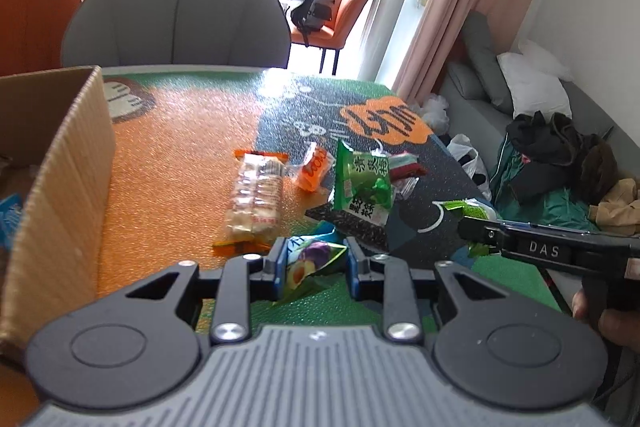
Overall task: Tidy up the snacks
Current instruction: 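Carry both packs over the cardboard box and open both grippers to drop them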
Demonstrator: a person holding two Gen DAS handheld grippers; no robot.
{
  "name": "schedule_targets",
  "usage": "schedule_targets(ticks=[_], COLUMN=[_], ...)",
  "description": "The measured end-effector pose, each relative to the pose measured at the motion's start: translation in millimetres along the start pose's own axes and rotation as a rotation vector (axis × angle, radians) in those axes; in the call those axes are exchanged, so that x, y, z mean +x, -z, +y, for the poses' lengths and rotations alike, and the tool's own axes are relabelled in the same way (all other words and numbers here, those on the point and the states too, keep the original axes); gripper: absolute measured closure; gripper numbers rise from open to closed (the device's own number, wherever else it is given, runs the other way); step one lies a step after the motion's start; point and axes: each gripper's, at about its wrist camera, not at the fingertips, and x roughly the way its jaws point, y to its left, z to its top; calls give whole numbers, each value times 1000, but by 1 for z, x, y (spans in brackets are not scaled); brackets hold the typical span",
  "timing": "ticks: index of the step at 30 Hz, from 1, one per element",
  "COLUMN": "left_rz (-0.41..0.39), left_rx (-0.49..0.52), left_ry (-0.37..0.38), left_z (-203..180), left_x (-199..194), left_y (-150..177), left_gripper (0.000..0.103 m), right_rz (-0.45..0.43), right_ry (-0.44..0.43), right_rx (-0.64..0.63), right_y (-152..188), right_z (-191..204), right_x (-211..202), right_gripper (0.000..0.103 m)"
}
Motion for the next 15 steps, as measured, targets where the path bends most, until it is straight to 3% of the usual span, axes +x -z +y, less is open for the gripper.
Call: schedule_targets(ticks=[15], left_rz=[-87], left_rx=[-22], left_ry=[-32], left_z=[22], left_x=[-63], left_y=[-3], left_gripper=[75], right_rz=[-72], right_ry=[-98], right_rx=[-15], right_y=[-7], right_z=[52], right_x=[-40], right_gripper=[71])
